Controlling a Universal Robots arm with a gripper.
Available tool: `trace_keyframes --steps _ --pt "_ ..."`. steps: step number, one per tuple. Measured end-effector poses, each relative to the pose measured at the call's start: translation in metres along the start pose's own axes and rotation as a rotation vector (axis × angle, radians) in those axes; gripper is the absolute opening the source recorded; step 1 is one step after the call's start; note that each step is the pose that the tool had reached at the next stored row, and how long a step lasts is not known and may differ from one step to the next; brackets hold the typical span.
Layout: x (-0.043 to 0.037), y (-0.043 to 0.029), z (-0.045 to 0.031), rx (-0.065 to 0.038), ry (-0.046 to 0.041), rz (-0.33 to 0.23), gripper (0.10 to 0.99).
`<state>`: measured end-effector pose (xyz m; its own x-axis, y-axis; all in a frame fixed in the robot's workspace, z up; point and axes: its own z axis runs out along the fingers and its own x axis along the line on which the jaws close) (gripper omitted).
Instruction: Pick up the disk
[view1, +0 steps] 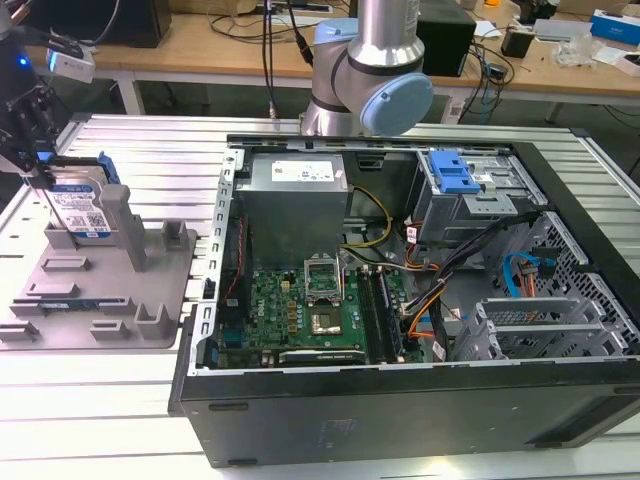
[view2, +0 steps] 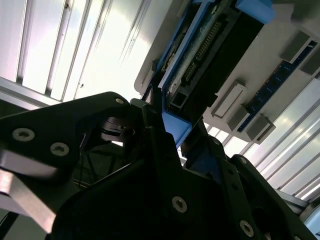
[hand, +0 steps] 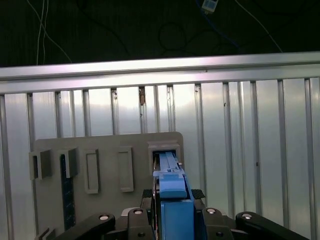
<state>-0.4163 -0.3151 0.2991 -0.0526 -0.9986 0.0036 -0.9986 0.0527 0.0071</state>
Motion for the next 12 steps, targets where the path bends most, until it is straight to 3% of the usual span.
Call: trace_keyframes --steps 12 --pt "-0.0012 0.0002 0.0017 0.000 0.0000 0.000 0.396"
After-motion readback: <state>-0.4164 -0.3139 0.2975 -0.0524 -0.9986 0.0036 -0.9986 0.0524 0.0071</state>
